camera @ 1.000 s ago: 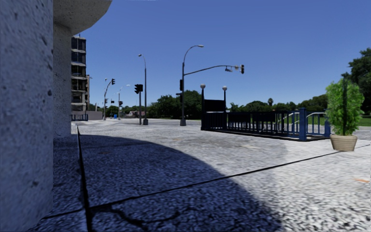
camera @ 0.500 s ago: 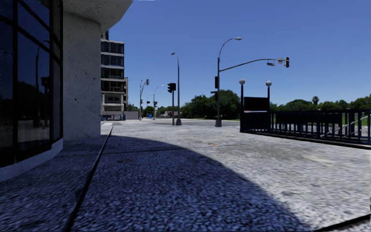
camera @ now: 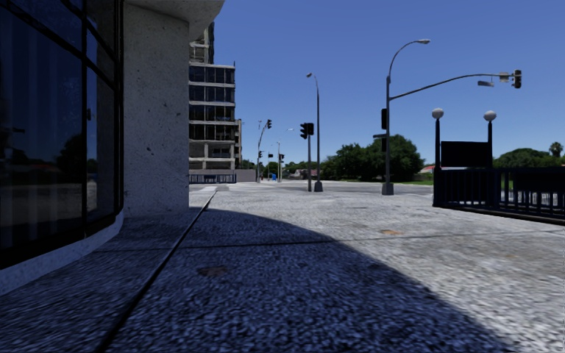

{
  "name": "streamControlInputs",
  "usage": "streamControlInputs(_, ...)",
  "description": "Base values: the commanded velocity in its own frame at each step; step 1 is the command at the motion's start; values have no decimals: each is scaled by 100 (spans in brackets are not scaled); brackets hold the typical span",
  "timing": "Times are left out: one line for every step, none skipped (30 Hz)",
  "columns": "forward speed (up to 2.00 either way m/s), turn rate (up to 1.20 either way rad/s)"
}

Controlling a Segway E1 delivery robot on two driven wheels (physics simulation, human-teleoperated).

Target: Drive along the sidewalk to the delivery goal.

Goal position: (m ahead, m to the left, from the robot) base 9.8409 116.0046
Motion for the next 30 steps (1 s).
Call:
streamControlInputs(200, 0)
streamControlInputs(200, 0)
streamControlInputs(200, 0)
streamControlInputs(200, 0)
streamControlInputs(200, 0)
streamControlInputs(200, 0)
streamControlInputs(200, 0)
streamControlInputs(200, 0)
streamControlInputs(200, 0)
streamControlInputs(200, 0)
streamControlInputs(200, 0)
streamControlInputs(200, 0)
streamControlInputs(200, 0)
streamControlInputs(200, 0)
streamControlInputs(200, 0)
streamControlInputs(200, 0)
streamControlInputs(200, 0)
streamControlInputs(200, 0)
streamControlInputs(200, 0)
streamControlInputs(200, 0)
streamControlInputs(200, 0)
streamControlInputs(200, 0)
streamControlInputs(200, 0)
streamControlInputs(200, 0)
streamControlInputs(200, 0)
streamControlInputs(200, 0)
streamControlInputs(200, 0)
streamControlInputs(200, 0)
streamControlInputs(200, 0)
streamControlInputs(200, 0)
